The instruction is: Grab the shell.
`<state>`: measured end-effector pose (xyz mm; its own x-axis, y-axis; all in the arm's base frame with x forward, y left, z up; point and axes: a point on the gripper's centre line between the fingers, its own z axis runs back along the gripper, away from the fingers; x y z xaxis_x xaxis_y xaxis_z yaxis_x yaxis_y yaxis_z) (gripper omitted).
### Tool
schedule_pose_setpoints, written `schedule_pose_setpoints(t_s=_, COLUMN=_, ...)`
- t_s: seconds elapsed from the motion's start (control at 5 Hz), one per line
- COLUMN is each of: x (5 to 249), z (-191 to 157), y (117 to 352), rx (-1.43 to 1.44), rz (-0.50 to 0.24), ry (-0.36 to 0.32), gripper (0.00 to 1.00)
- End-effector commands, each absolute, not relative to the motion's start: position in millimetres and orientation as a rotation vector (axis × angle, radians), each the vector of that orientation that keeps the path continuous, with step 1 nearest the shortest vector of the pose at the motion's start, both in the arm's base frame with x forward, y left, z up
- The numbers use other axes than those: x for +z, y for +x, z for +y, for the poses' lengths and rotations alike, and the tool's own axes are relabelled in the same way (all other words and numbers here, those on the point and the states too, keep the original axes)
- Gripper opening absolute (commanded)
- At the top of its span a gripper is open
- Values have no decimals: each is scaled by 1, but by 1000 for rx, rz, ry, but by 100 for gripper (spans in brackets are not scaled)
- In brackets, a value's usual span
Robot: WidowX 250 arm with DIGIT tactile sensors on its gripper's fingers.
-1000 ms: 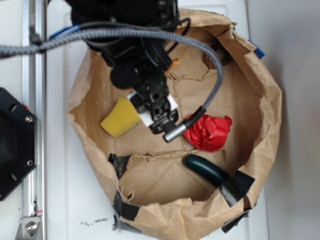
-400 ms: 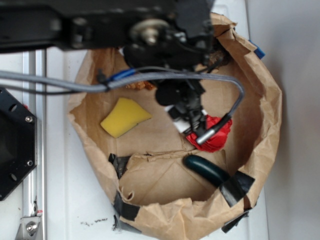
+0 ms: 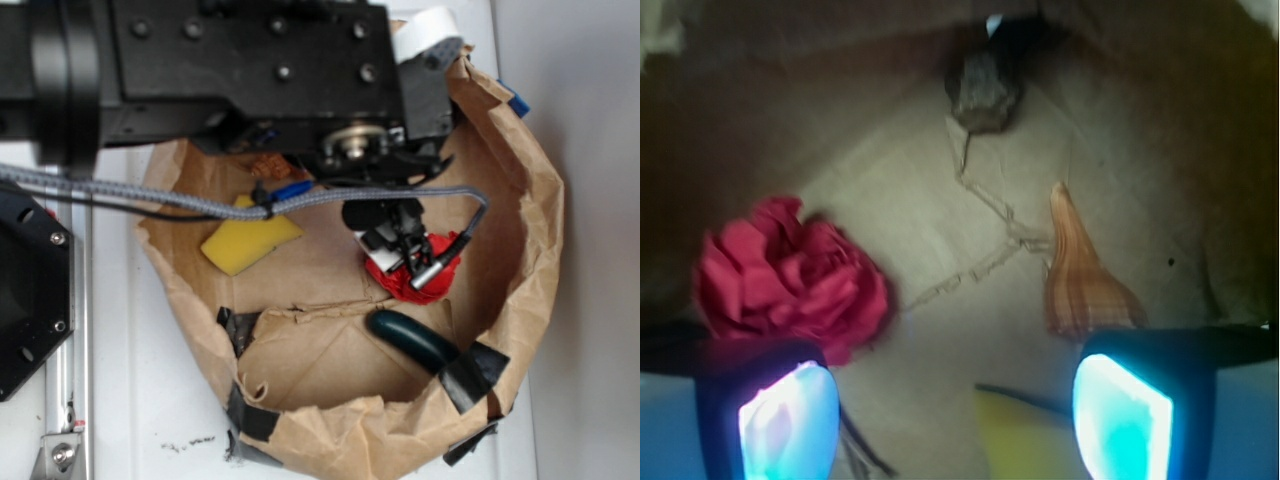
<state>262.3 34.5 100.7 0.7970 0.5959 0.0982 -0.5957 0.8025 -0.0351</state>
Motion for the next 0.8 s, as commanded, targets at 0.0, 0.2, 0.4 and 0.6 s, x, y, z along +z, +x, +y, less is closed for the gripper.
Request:
schedule_pose_setpoints(t_s=0.0, x=94, z=80, y=240, rx=687, rz=-133, ry=52, gripper=100)
schedule_pose_setpoints(t_s=0.2, x=92, z=82, y=234, rx=669, rz=-126, ry=66, gripper=100)
schedule_pose_setpoints(t_s=0.4, x=95, z=91, y=236, rx=631, rz=-161, ry=63, gripper=100)
schedule_pose_setpoints(t_s=0.6, x=88, z=95, y=239, rx=566, rz=-177, ry=55, gripper=100)
